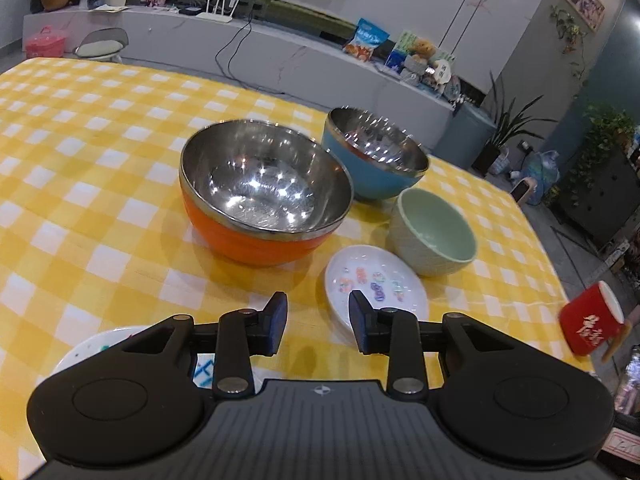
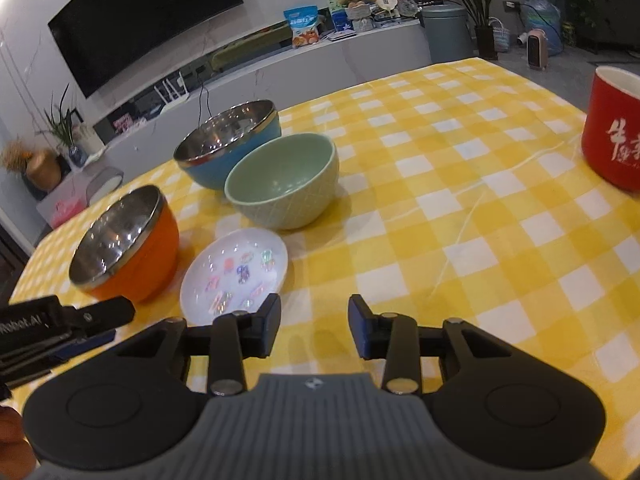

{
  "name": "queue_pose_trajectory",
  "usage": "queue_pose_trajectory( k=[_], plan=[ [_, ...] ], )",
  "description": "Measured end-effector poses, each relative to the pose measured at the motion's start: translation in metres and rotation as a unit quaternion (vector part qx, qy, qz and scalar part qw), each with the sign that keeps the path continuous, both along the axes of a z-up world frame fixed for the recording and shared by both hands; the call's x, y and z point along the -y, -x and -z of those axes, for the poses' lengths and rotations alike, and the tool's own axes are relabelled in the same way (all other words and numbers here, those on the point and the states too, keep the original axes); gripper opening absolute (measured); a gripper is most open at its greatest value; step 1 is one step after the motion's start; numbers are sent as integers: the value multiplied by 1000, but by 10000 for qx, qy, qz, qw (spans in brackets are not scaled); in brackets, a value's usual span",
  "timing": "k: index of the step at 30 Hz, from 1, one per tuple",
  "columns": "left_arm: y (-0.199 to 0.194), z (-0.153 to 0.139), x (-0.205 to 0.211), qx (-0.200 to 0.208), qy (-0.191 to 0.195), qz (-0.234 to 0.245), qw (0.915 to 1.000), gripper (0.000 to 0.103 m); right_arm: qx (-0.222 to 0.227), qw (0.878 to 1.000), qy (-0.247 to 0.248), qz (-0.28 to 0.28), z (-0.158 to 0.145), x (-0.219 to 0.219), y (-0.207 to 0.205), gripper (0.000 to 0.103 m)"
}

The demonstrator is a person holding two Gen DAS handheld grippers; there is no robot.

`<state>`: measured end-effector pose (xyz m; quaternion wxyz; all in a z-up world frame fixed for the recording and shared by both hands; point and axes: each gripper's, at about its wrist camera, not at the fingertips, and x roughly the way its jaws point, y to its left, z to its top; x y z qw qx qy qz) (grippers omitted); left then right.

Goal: Organize plates and bowls
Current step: 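Reach the right gripper to the small candy-print plate and close on its rim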

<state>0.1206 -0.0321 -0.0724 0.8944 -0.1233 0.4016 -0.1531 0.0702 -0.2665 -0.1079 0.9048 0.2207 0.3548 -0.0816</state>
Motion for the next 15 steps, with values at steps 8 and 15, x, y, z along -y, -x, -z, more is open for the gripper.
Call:
queue_pose_trajectory(
  k=[8, 15],
  plan=[
    [-16, 16, 12, -37, 114, 90, 9999, 38, 135, 9997, -208, -87, 12, -2, -14, 36],
    [-23, 23, 28, 46, -274, 216, 9994, 37, 146, 9992, -330, -142, 17, -6, -25, 23]
  ],
)
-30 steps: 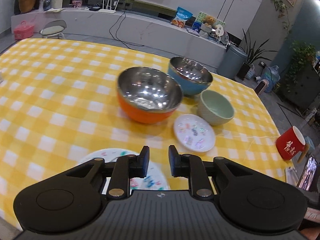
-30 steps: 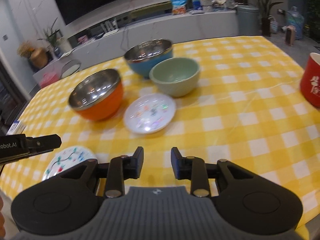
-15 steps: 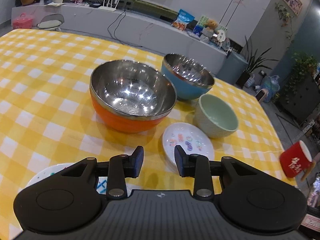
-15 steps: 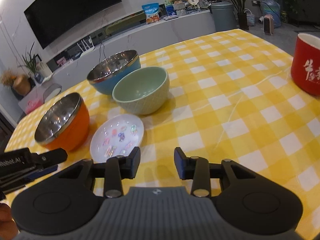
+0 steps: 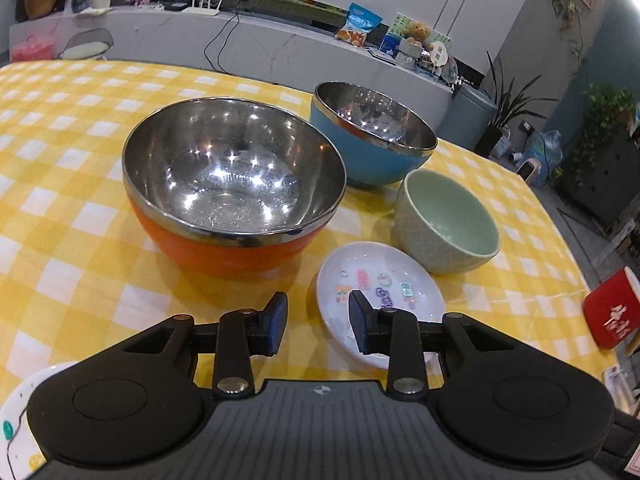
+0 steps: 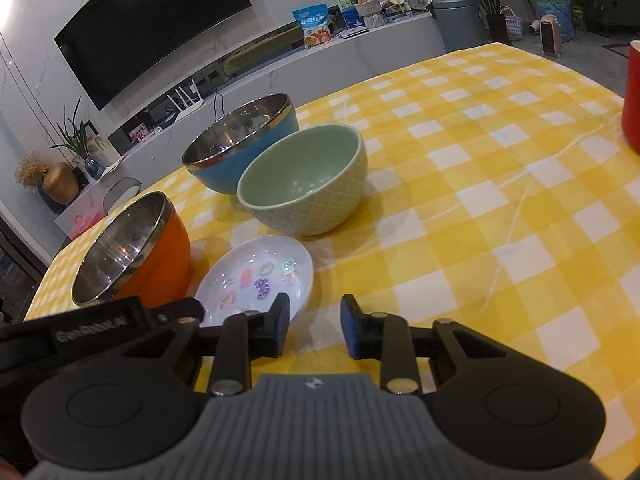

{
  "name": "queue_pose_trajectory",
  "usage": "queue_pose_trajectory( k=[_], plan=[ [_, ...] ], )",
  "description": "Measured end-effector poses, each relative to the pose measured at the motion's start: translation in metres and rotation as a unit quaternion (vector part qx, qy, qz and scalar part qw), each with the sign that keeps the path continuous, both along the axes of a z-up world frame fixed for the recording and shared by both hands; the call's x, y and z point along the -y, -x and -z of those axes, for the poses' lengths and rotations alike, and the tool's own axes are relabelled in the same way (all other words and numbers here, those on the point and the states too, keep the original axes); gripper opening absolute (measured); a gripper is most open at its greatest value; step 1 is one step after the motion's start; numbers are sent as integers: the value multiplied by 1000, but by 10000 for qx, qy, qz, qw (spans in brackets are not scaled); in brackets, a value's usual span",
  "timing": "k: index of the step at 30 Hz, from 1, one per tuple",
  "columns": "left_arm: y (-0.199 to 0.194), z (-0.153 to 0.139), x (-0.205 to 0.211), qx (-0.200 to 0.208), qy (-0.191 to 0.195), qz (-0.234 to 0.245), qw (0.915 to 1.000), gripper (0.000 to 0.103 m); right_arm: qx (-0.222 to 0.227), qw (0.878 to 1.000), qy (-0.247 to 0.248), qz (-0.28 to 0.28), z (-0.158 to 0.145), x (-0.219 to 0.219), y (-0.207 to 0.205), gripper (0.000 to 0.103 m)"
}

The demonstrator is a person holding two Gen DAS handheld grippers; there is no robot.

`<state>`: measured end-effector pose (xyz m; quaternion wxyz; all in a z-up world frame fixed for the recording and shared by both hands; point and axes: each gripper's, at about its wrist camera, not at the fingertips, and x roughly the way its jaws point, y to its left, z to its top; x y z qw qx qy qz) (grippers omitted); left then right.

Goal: Organize plates and bowls
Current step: 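Reach the right gripper to the small candy-print plate and close on its rim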

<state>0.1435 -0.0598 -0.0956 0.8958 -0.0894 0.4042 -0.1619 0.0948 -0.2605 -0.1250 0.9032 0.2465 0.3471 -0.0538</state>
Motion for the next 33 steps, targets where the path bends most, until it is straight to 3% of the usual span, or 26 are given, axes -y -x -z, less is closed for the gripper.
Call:
queue_pose_trajectory(
  k=[6, 12, 20, 33],
  plan=[
    [2, 2, 12, 60, -397, 145, 9991, 20, 21, 9999, 14, -120, 3, -7, -4, 11],
    [10, 0, 15, 72, -548, 212, 9982, 8, -96, 9999, -60, -39, 1, -6, -3, 6],
    [25, -16, 6, -75, -466, 176, 9987, 7, -423, 9988, -231, 25, -15, -7, 6, 4],
    [68, -55, -39, -28, -415, -43, 9991, 8, -286, 9972, -383, -569, -53, -38, 43, 4]
  ],
)
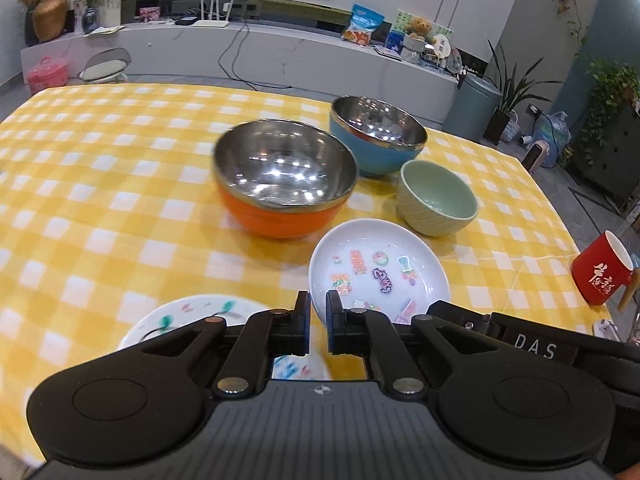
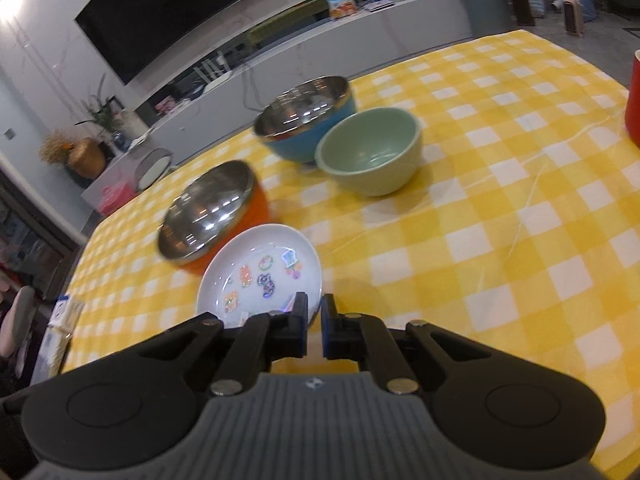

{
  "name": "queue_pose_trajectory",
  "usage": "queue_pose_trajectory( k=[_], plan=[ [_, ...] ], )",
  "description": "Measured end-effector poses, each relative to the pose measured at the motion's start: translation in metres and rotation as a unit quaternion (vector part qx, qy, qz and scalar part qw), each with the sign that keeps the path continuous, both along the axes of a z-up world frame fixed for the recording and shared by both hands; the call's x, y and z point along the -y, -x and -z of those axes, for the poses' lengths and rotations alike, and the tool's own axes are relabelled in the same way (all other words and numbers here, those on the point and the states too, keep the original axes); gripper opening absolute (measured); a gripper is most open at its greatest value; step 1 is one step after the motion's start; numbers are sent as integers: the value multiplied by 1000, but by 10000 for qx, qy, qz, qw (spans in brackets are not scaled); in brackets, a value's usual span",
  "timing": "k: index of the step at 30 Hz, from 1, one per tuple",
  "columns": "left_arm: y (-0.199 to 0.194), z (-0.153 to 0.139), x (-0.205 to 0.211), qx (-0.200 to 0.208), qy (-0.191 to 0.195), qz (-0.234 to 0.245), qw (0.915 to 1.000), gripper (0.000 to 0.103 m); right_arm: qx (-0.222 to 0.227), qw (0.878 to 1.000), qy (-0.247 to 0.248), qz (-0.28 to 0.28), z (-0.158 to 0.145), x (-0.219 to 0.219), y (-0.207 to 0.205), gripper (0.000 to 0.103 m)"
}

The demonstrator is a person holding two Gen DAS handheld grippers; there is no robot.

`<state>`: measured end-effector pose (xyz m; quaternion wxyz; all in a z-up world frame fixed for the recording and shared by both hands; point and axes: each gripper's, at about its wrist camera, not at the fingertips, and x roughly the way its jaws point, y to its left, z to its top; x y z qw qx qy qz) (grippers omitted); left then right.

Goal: Organize plates and bowls
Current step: 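Reach the right gripper to the small candy-print plate and close on its rim, then carry the candy-print plate onto the Fruity plate and open the right gripper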

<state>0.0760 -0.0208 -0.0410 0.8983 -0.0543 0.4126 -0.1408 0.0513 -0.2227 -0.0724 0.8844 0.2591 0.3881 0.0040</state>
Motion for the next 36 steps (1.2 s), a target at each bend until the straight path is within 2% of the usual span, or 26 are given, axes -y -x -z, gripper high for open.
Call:
queue_pose_trajectory(
  k=[10, 15, 21, 30, 36],
  plan=[
    [26, -7, -38, -112, -22, -297, 9995, 8, 47, 9983, -87, -579, -8, -34, 19, 4],
    [32, 1, -53, -300, 44, -386, 9988, 8, -86, 9970, -107, -768, -2, -45, 23, 4],
    [36, 9, -62, -365, -53, -398, 9985, 8, -159, 9959, -143, -884, 6, -52, 25, 4],
    [30, 24, -76, -653, -32, -544, 9964, 8, -366, 9943, -221, -978, 22, -64, 15, 4],
    [29, 25, -82, -953, -237, -653, 9930, 8, -541, 9917, -336, -1120, 30, -73, 9, 4]
  ],
)
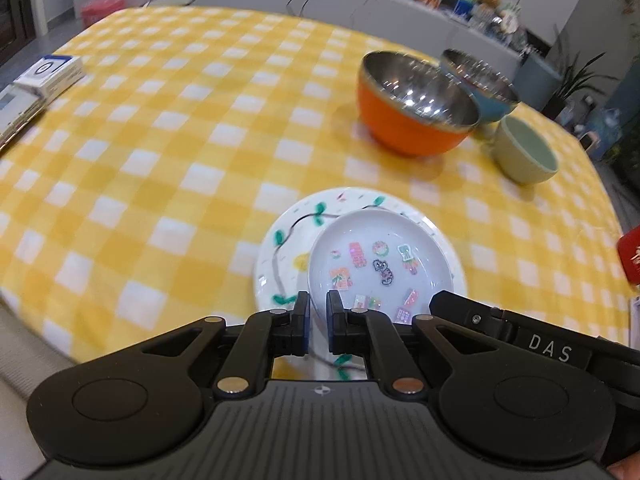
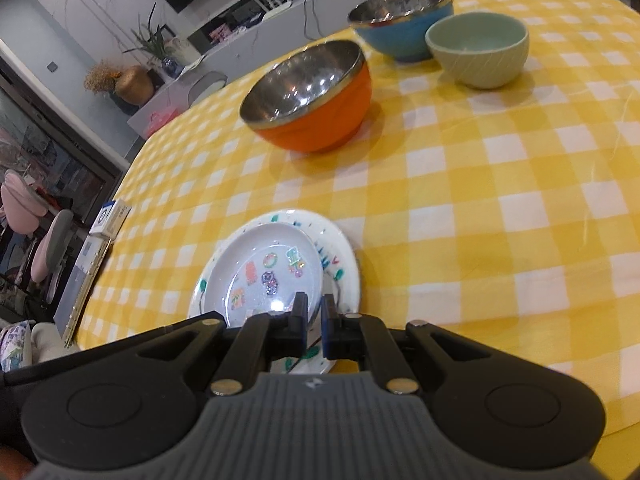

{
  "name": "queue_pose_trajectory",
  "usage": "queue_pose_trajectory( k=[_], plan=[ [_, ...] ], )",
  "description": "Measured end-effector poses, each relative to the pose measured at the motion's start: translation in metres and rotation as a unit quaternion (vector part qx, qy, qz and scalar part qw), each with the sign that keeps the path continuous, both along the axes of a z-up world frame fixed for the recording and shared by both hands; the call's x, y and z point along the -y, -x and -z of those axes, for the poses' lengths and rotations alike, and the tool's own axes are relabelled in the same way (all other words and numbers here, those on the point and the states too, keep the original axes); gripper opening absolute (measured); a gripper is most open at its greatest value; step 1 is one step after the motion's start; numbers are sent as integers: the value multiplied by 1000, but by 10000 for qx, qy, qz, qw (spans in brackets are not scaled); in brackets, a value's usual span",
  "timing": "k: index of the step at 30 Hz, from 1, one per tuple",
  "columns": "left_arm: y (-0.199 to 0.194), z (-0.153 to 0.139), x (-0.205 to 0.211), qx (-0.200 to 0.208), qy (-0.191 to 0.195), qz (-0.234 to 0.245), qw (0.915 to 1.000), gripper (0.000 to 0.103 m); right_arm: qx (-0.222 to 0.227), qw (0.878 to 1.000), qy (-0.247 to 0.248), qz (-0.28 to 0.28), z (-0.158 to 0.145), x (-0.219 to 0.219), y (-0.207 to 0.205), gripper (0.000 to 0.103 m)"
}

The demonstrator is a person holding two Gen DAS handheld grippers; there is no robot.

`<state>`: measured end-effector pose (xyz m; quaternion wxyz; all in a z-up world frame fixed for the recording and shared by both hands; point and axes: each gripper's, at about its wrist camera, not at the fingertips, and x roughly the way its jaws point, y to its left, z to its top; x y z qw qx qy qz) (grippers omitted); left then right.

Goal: Organize plates and bowls

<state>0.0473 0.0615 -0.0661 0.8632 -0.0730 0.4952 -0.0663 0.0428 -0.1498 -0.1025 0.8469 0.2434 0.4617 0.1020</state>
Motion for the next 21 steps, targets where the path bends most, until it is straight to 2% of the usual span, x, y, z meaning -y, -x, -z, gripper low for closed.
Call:
queue_pose_trajectory(
  k=[6, 9, 12, 14, 16, 21],
  plan=[
    [-1, 3, -5, -25, 86, -41, 10000, 9, -20, 10000, 17, -56, 0, -4, -1, 4],
    [-2, 3, -8, -94, 205, -85, 9997, 9, 13, 9999, 94, -94, -1, -4, 0, 9],
    [-1, -1, -8, -26, 105, -178, 9998, 19, 87, 9996, 225, -130, -4, -5, 1, 10],
    [0, -6, -9, 81, 95, -222, 9997, 24, 175, 9993, 306, -151, -8, -4, 2, 13],
    [2, -14, -9, 185, 164, -247, 9994, 31, 284, 9989, 339, -150, -12, -2, 4, 22],
    [2, -34, -11, 440, 351, -360, 9978, 34, 508, 9979, 405, -52, -25, 6, 8, 27]
  ],
)
